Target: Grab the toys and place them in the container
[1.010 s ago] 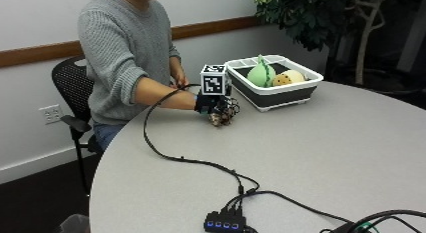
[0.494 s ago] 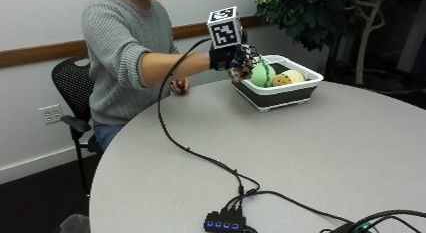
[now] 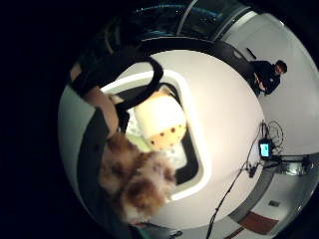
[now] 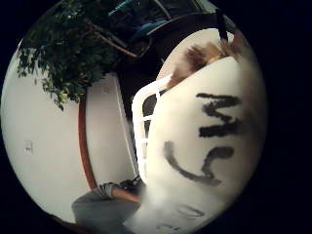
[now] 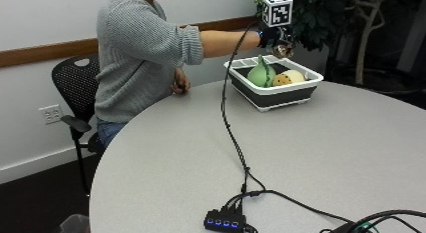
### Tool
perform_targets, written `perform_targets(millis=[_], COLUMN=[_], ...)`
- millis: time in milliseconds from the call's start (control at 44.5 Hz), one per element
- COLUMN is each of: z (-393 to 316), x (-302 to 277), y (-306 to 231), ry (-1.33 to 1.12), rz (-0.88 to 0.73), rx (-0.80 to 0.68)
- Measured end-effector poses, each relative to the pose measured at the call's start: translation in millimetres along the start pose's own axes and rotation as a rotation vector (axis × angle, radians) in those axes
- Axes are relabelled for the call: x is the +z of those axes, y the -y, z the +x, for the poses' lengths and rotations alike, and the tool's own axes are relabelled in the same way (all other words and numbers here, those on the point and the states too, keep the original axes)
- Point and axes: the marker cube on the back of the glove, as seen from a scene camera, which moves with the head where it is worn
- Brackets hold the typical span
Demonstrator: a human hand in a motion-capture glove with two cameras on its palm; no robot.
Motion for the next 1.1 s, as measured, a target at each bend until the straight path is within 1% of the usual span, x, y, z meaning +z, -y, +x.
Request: perform_targets(millis=[67, 180, 247, 427, 584, 696, 808, 898, 1010, 1100], z=[-3, -2, 1, 9, 26, 53, 108, 159, 203, 231], x=[12, 36, 45, 49, 35, 14, -12, -30, -40, -44], y=[5, 2, -3, -17, -50, -97, -167, -227, -305, -354], ry=[0.001, 0.008, 0.012, 0.039, 0.035, 0.05, 0.044, 0.045, -0.001, -0.047], rz=[-0.054, -0.221, -0.273, -0.257, -0.208, -0.155, -0.09, -0.065, -0.031, 0.019], rx=[0.002, -0.008, -0.015, -0.041, -0.09, -0.116, -0.053, 0.023, 0.131, 0.272])
